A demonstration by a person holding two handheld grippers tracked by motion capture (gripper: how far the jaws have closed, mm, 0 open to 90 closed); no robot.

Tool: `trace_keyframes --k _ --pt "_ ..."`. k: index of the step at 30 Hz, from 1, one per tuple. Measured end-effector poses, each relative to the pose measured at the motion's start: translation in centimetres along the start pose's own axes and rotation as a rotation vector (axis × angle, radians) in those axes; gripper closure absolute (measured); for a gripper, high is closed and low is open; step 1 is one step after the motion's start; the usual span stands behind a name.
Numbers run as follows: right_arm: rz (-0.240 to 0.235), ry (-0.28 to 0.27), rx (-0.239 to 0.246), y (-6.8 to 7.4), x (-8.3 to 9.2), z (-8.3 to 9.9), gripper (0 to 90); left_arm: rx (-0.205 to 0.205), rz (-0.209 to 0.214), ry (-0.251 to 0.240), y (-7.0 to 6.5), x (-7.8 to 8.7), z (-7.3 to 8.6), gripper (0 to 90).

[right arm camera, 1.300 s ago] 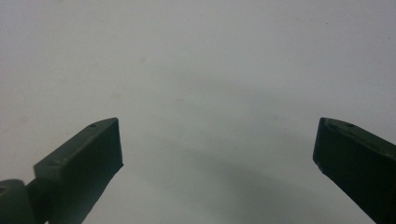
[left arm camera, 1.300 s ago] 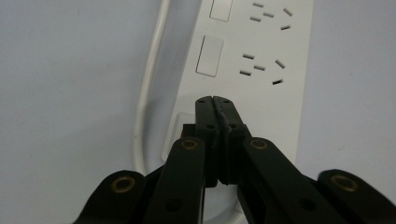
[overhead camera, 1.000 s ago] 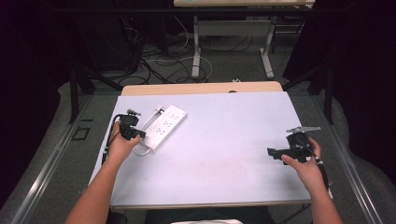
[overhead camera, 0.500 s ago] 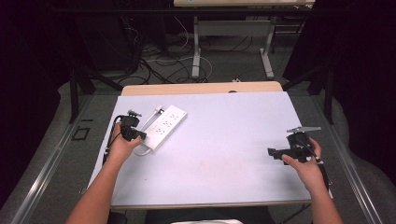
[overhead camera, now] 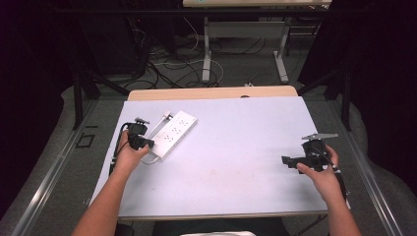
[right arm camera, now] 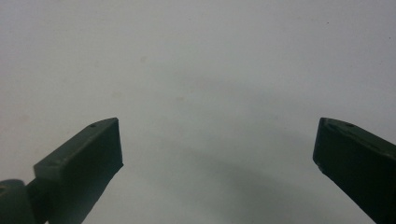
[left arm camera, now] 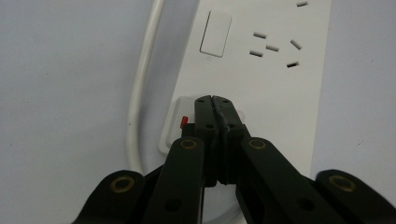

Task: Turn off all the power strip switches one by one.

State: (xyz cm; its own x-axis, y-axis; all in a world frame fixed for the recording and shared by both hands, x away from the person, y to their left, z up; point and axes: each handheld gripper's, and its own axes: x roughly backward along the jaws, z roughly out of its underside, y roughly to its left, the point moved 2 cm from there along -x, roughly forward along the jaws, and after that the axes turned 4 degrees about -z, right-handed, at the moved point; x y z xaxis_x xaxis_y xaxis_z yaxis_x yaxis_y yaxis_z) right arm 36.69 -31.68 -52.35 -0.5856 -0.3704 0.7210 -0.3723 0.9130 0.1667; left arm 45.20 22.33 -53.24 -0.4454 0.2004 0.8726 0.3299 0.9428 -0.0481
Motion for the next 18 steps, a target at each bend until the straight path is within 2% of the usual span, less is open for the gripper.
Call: trace_keyframes --k 2,6,8,12,18 --pt "-0.002 0.0 0.001 -0.05 0.02 0.0 0.8 0.015 0.006 -0.02 -0.08 -0.04 0.02 90.0" --pt "0.0 0.002 -0.003 -0.1 -0.04 0.01 0.8 0.009 0.01 -0.013 -0.08 -0.03 -0.04 90.0" --pt "-0.001 0.001 -0.004 -0.08 -0.09 0.02 0.8 0.015 0.028 -0.003 0.05 0.0 -0.1 90.0" --pt "-0.001 0.002 -0.005 -0.08 -0.14 0.03 0.8 0.029 0.036 -0.006 0.2 0.03 -0.14 90.0" --pt "-0.002 0.003 -0.004 -0.04 -0.14 0.02 0.8 0.028 0.03 -0.012 0.19 0.05 -0.25 90.0"
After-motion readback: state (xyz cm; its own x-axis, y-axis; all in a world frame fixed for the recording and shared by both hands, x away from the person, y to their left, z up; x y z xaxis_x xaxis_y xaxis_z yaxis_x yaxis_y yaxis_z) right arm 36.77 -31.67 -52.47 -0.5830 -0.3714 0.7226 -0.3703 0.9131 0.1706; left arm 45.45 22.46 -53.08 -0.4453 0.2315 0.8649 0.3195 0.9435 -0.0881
